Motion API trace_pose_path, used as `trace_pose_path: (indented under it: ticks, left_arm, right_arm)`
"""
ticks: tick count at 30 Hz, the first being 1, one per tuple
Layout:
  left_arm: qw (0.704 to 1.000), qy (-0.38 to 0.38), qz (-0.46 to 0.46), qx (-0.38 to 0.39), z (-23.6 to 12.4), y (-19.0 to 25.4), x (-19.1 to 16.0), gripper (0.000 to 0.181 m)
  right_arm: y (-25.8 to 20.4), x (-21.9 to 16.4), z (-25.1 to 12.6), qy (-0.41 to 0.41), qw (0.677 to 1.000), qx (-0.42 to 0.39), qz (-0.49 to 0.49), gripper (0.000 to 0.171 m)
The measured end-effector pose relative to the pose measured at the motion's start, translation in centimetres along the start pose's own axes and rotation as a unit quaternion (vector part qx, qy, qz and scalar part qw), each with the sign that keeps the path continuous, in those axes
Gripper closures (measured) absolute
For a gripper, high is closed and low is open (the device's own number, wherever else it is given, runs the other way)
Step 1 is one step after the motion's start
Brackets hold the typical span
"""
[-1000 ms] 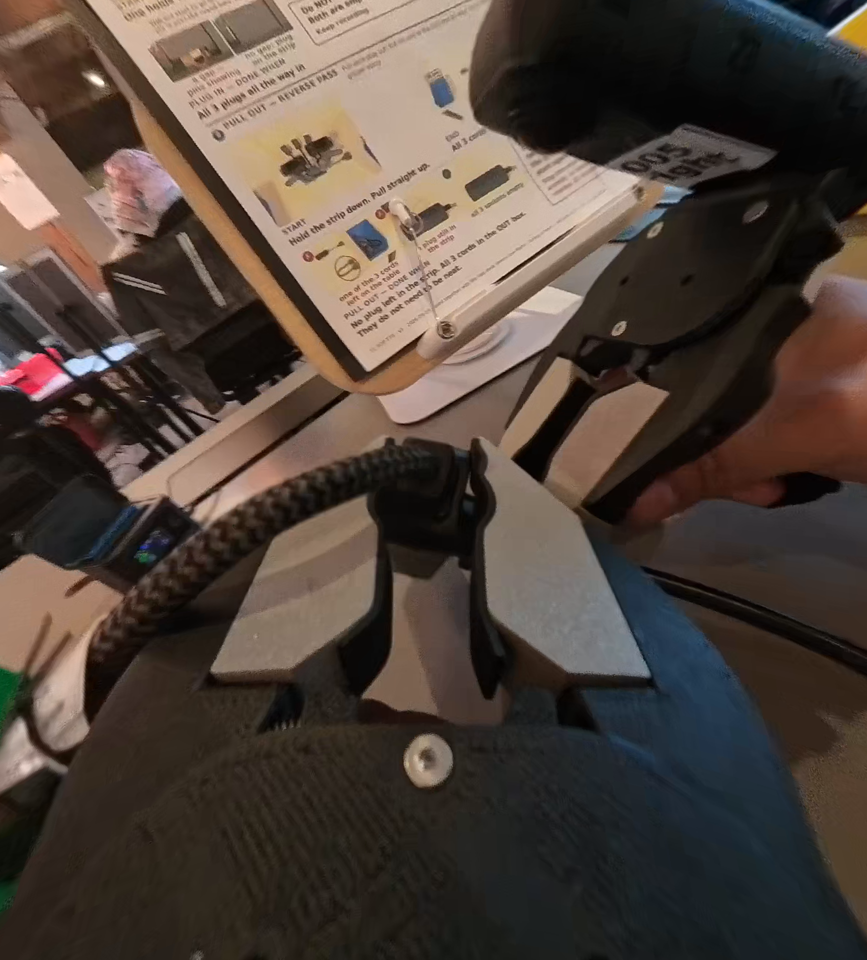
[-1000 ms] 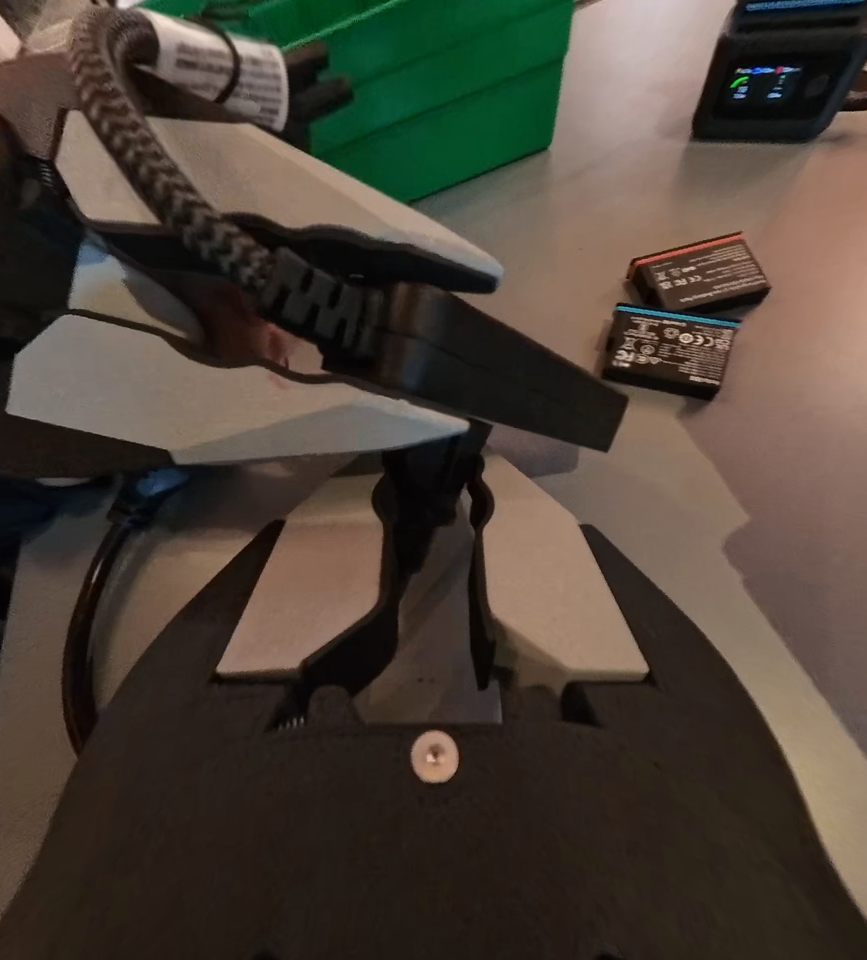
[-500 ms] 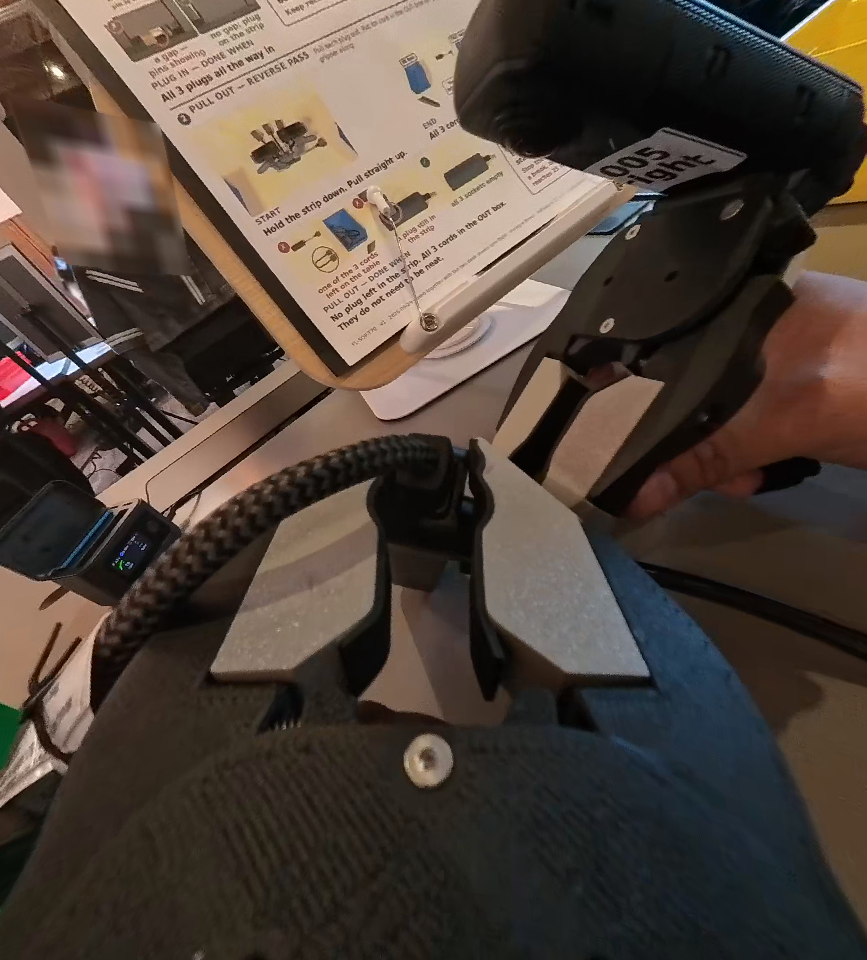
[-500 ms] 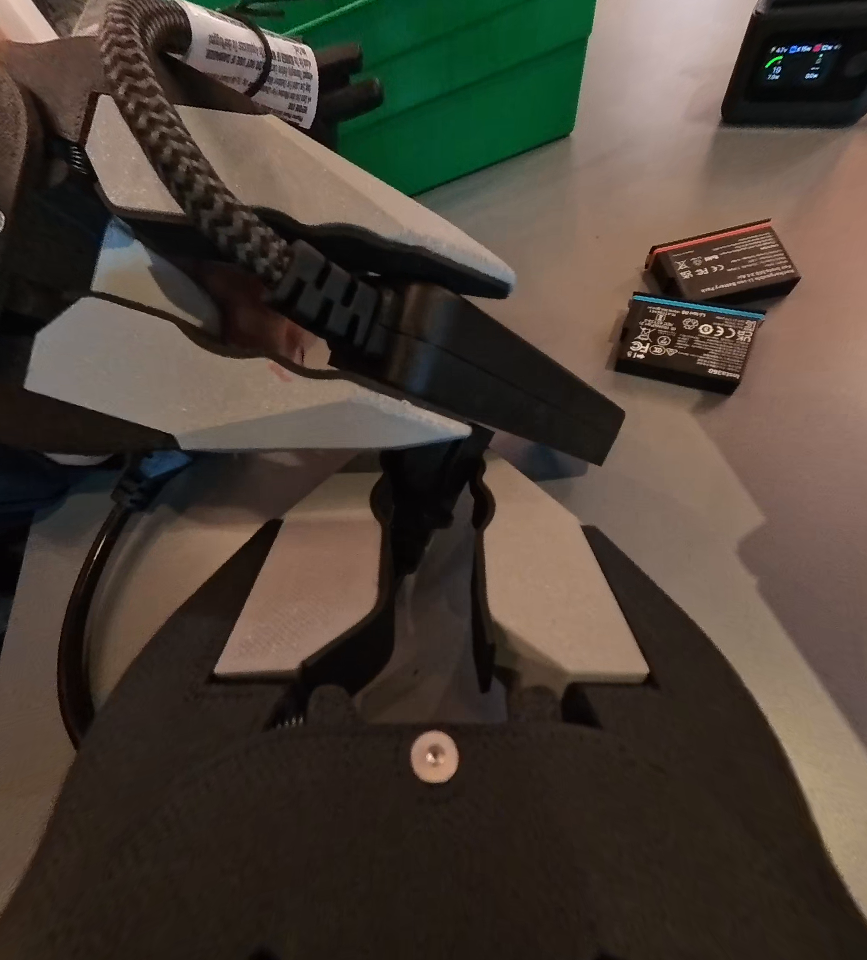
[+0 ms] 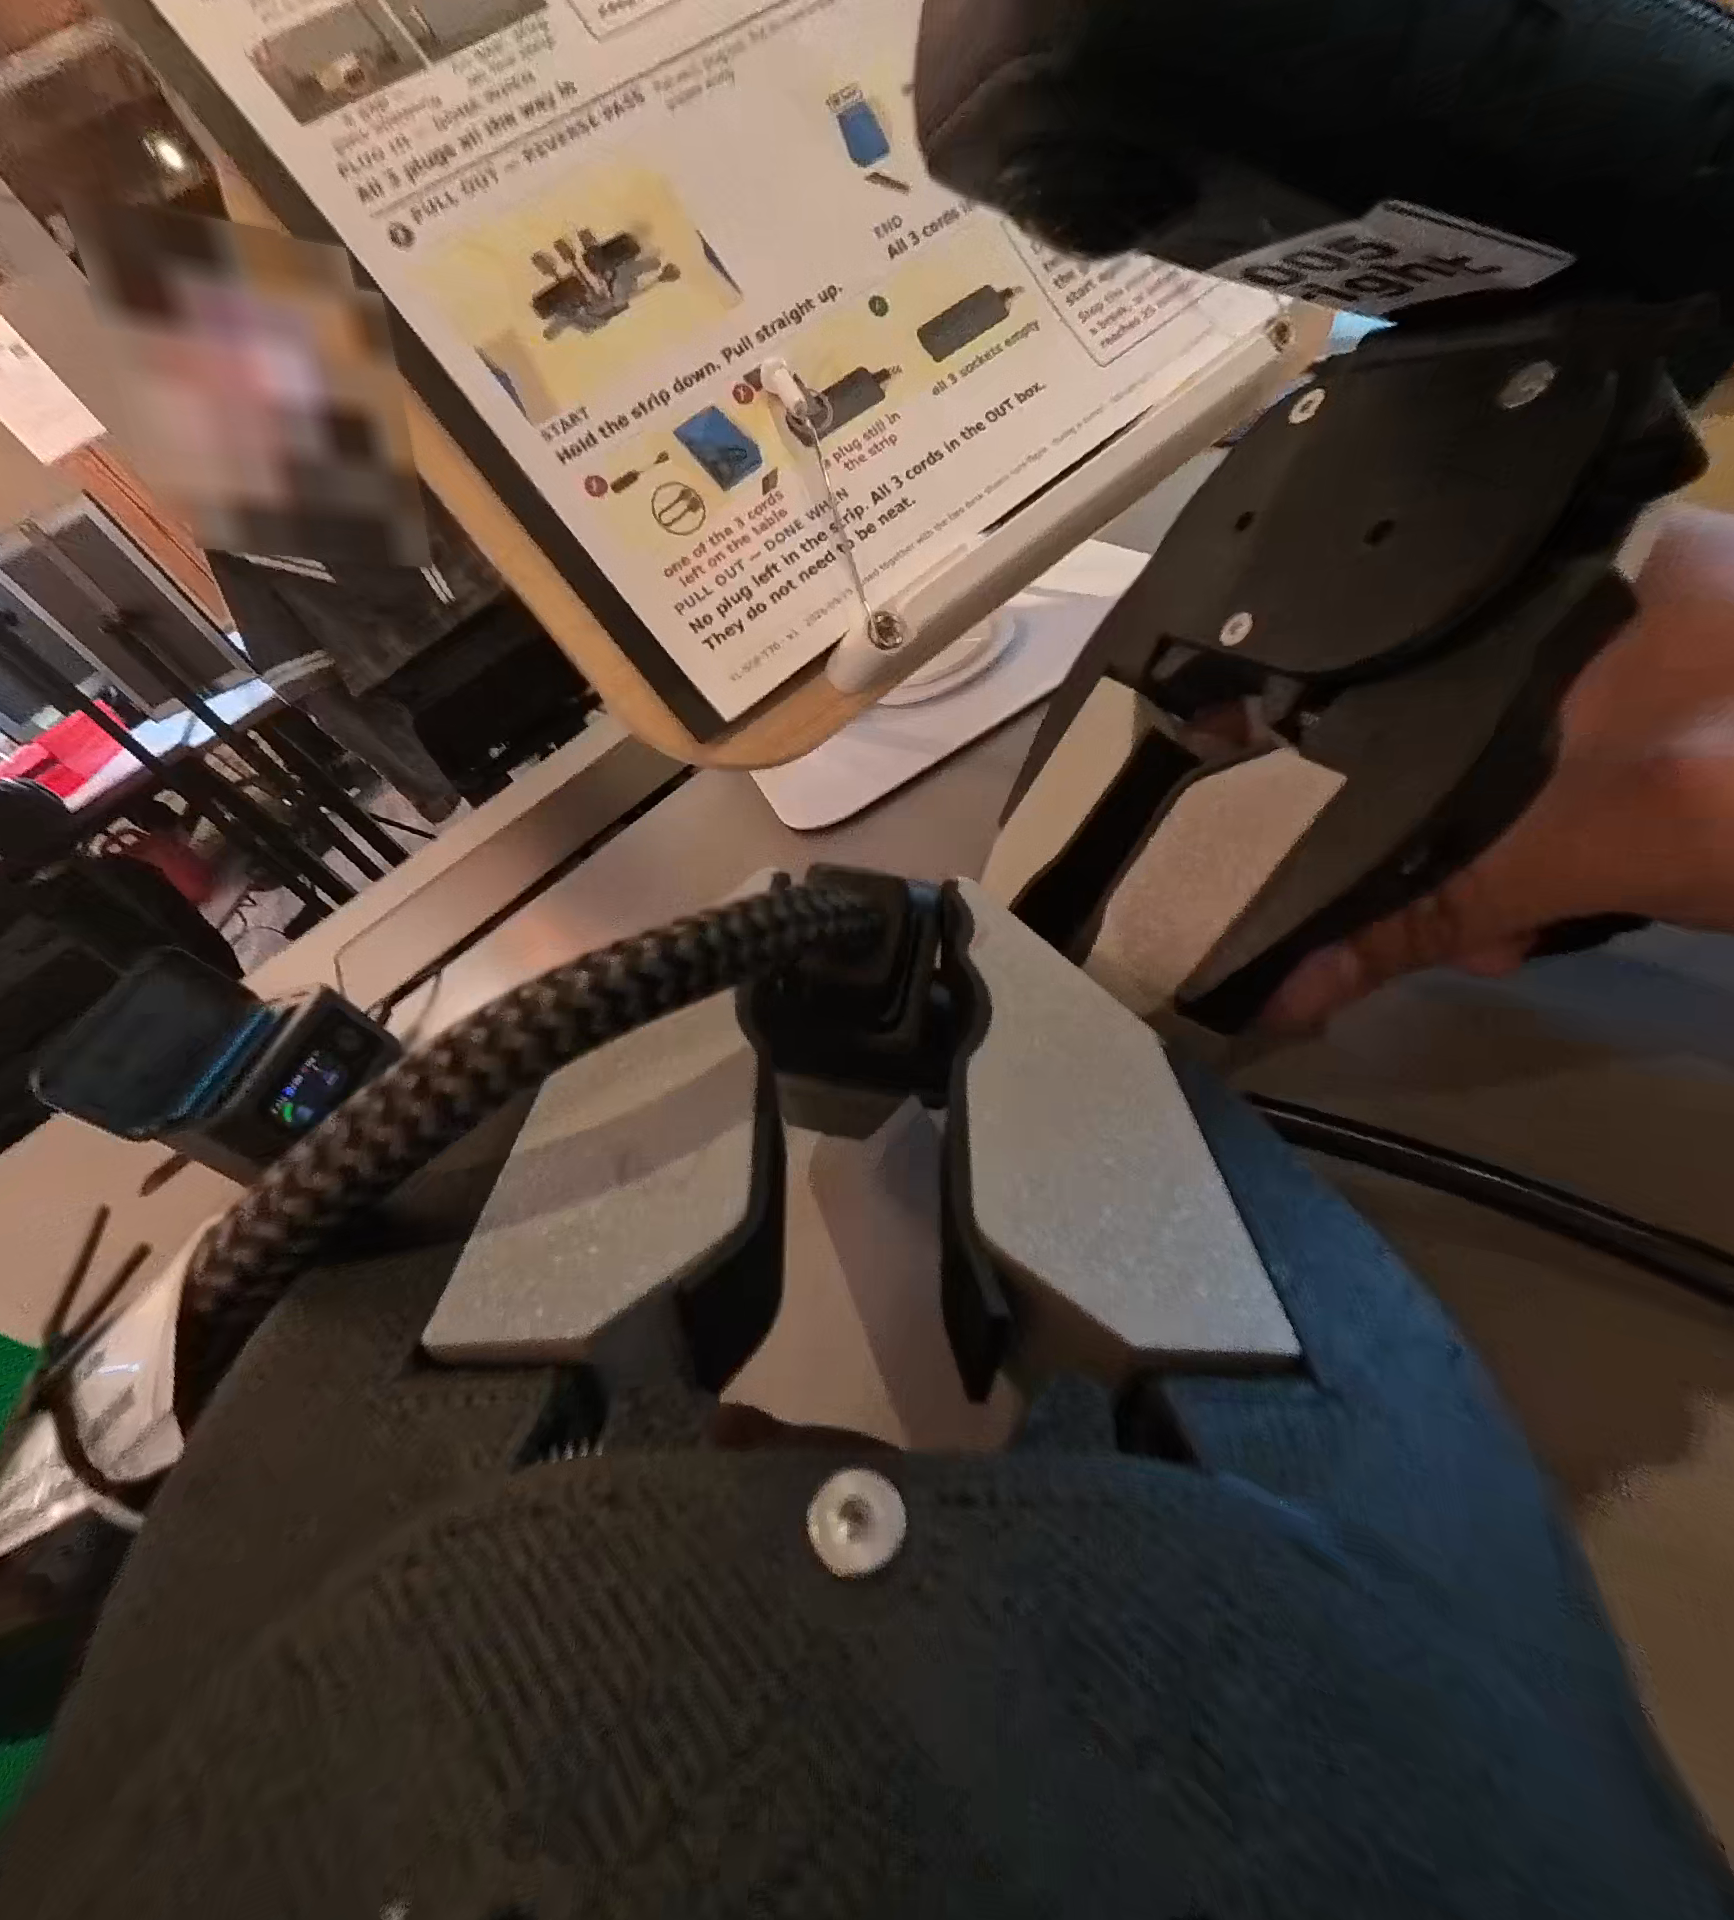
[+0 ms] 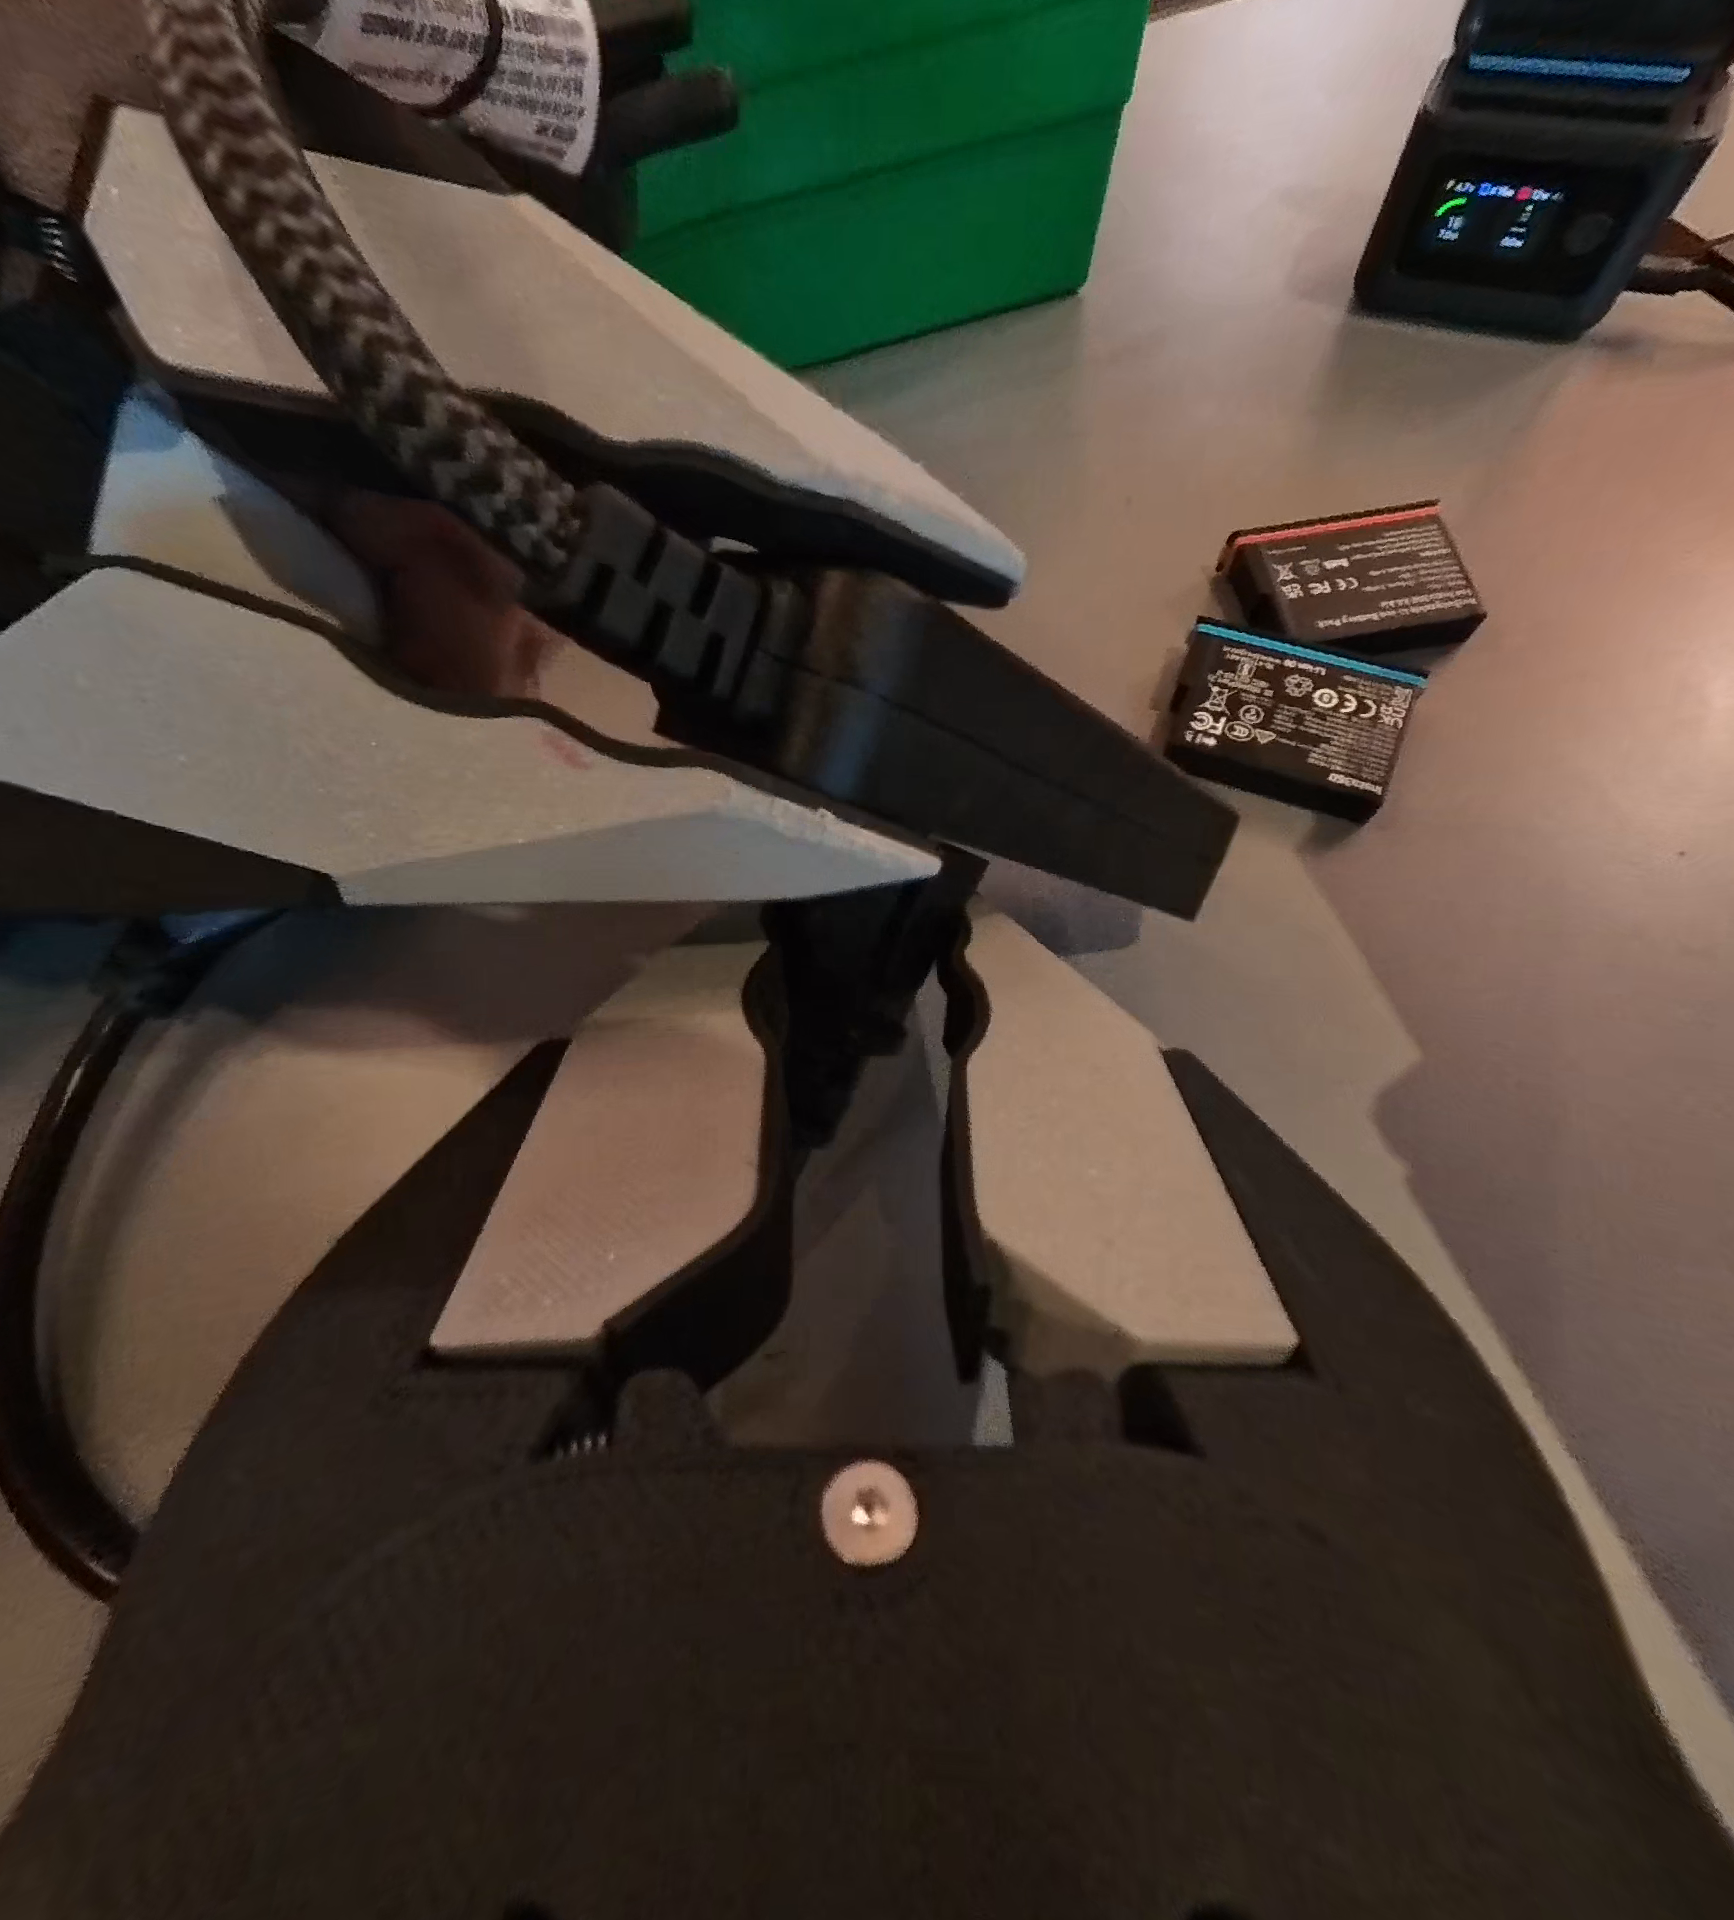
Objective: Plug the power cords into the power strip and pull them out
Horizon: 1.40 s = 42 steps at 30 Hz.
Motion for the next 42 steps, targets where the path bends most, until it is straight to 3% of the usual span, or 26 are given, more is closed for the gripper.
trace_pose_path:
  ticks: [9,15,24,26,30,34,42]
  left_arm:
    - [0.999,0.005,0.043,0.005,-0.4,0.6,0.2,0.155]
    - [0.999,0.017,-0.028,-0.034,-0.3,0.2,0.3,0.154]
    - [0.999,0.013,0.015,-0.039,-0.9,0.8,0.4,0.155]
    - [0.999,-0.002,0.017,-0.04,-0.9,0.8,0.1,0.156]
    - [0.998,0.041,-0.031,-0.045,-1.7,0.0,1.0,0.155]
    - [0.999,0.01,-0.027,-0.035,-1.2,0.1,0.3,0.155]
    - [0.999,0.027,-0.031,-0.02,-1.5,0.1,1.1,0.155]
  right_arm:
    - [-1.1,-0.2,-0.1,0.019,0.998,0.053,-0.001,0.146]
    - [-1.1,-0.2,-0.6,0.0,0.999,0.053,0.002,0.145]
    - [-2.7,-0.1,-0.5,0.004,0.986,0.143,0.083,0.148]
    - [-2.2,-0.4,0.0,0.0,0.987,0.129,0.092,0.149]
    - [-2.6,0.7,-0.3,0.018,0.994,0.086,0.059,0.149]
    - [-2.8,0.1,-0.2,-0.004,0.996,0.069,0.061,0.149]
    - [-1.3,0.7,-0.4,0.01,0.999,0.03,0.033,0.151]
Point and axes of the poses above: each gripper's, where its closed fingertips meet, z out along the fingers, x out of its top, y = z × x across the jaws, the point moved 2 cm from there along -z, back along the fingers, and after that the axes turned 1 degree about y, right-handed, at the moved point
